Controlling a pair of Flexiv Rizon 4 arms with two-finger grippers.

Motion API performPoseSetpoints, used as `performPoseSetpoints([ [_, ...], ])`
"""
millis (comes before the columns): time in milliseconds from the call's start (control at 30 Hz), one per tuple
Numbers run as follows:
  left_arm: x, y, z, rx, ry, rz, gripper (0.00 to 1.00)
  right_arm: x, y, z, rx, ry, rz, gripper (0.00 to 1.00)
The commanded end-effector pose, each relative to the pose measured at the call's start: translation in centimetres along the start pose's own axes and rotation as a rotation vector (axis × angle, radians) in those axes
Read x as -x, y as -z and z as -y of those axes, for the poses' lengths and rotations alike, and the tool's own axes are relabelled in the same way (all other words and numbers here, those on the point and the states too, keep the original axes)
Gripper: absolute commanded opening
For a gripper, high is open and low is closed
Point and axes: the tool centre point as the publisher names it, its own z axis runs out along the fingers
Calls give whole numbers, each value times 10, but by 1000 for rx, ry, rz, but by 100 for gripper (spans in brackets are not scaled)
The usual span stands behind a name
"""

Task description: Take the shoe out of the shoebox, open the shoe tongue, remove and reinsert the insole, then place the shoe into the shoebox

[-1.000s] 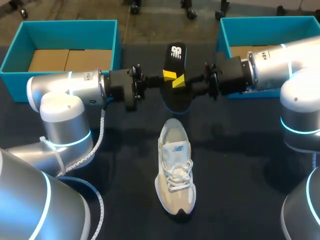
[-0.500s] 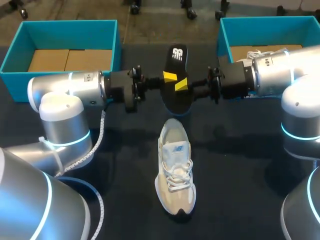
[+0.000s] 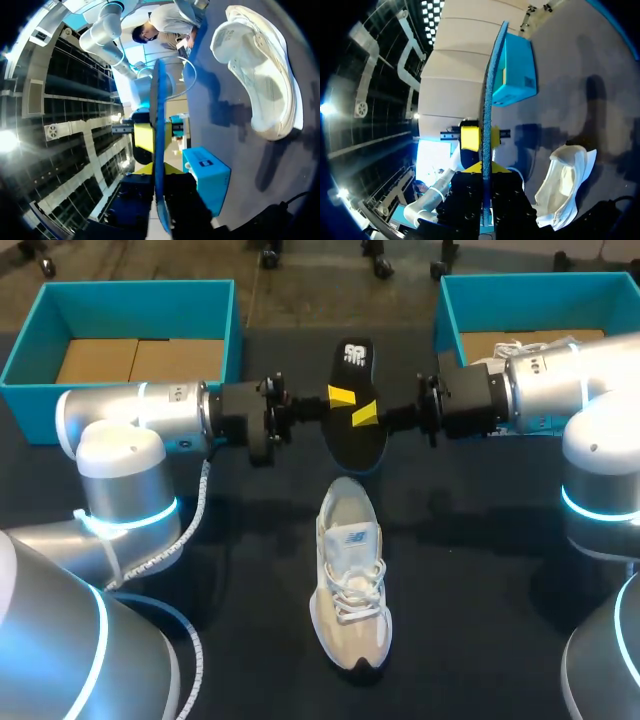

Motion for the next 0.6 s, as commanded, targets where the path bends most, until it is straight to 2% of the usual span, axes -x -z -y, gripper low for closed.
performPoseSetpoints([
  [33,11,17,5,-6,9,-47,100,4,2,2,12,17,-21,0],
  [100,14,25,7,-13,13,-88,100,5,4,0,11,27,-23,0],
  [233,21,46,12,-22,89,-93,100,6,5,-4,5,56,-18,0],
  [467,25,78,21,29,270,-177,100,5,5,-10,0,83,-12,0],
  [533,23,90,22,43,366,-252,100,5,5,-10,0,94,-12,0],
  [567,24,94,23,74,307,-323,100,5,5,-10,0,97,-13,0],
  [600,24,94,23,74,307,-323,100,5,5,-11,7,99,-14,0],
])
